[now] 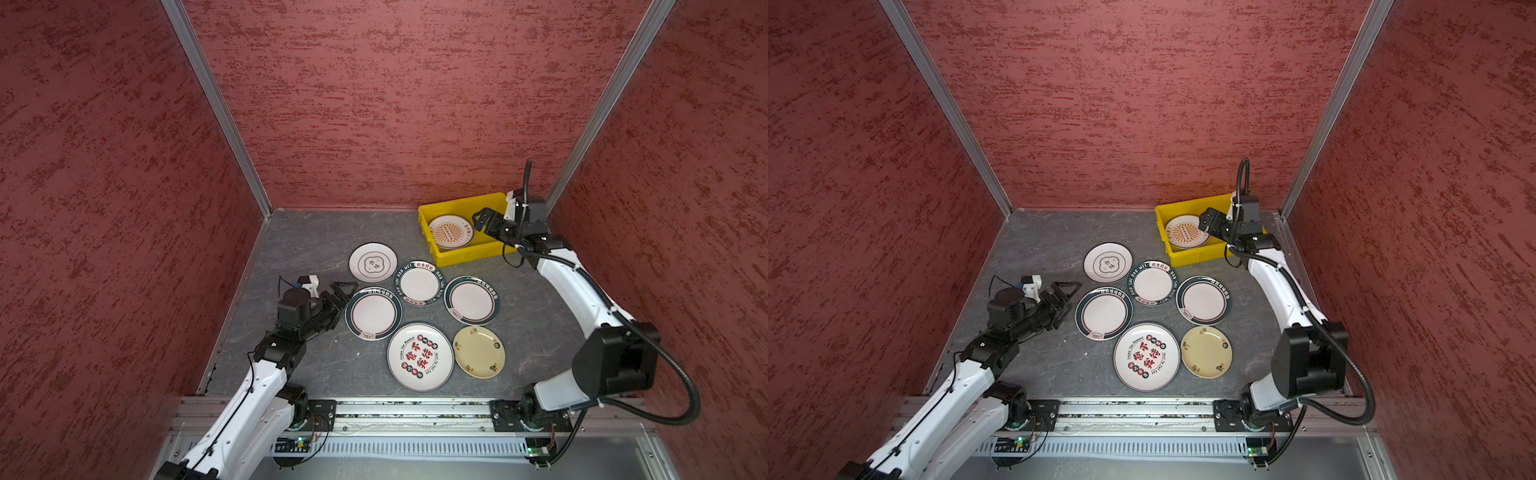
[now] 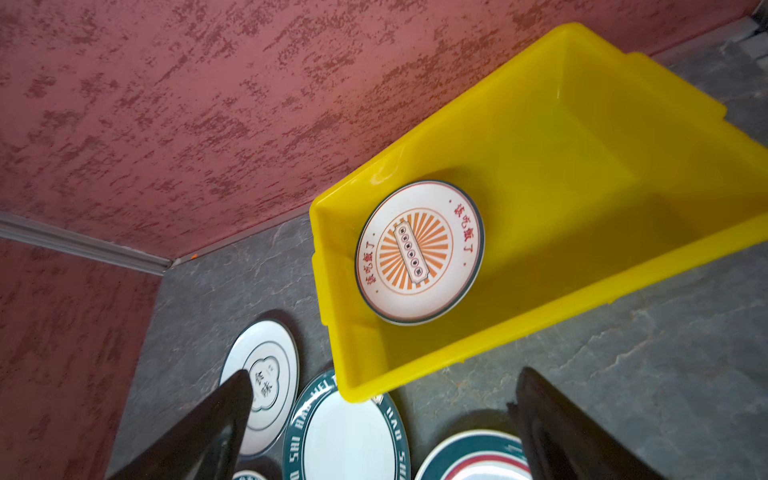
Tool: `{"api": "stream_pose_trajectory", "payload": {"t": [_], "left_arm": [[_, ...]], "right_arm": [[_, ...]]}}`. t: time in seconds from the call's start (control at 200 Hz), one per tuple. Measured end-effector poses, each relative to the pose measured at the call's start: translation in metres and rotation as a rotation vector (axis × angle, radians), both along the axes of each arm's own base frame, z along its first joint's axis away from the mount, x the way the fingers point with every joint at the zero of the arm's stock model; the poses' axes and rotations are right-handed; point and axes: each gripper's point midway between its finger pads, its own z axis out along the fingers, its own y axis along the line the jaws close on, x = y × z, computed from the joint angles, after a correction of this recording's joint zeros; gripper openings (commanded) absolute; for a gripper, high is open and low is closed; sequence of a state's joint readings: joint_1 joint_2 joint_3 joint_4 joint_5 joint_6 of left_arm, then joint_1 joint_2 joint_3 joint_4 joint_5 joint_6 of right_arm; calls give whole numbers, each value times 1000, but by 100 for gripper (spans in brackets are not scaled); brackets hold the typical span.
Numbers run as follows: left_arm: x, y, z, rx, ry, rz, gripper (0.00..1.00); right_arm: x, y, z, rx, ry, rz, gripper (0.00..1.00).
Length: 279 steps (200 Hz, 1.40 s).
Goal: Place the plates into the plastic bin on the countertop
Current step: 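Move the right gripper back over the plates while the left reaches the red-rimmed plate, then lower the left gripper onto the green-and-red rimmed plate's edge and grip it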
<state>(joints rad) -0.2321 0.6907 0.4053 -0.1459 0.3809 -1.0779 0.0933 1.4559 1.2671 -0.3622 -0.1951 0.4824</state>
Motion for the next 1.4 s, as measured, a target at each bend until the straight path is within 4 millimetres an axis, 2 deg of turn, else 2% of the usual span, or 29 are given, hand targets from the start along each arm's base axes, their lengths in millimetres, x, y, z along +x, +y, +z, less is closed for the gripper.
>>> {"api": "stream_pose_trajectory", "payload": {"t": [0.145, 0.291, 0.506, 0.636, 0.832, 1.072, 1.278, 1.398], "left_arm": [[-10, 4, -3, 21, 4, 1, 99], [-20, 9, -21, 50, 54, 1, 99], [-29, 14, -45, 76, 121, 4, 99], [-35, 16, -63, 78, 164, 6, 99], [-42, 18, -83, 84, 211, 10, 99], [-44, 20, -97, 79, 229, 21, 100], [-42, 21, -107, 73, 236, 29, 89], [-40, 21, -110, 70, 240, 32, 84]], "right_arm": [[-43, 0, -16, 51, 26, 32, 99], [-80, 5, -26, 102, 23, 81, 99], [-120, 14, -45, 178, 41, 144, 99], [-139, 24, -46, 245, 35, 193, 99], [-160, 39, -47, 342, 31, 262, 99], [-176, 43, -63, 397, 68, 270, 99], [-180, 46, -74, 441, 97, 264, 99], [-180, 46, -74, 455, 95, 263, 99]]}}
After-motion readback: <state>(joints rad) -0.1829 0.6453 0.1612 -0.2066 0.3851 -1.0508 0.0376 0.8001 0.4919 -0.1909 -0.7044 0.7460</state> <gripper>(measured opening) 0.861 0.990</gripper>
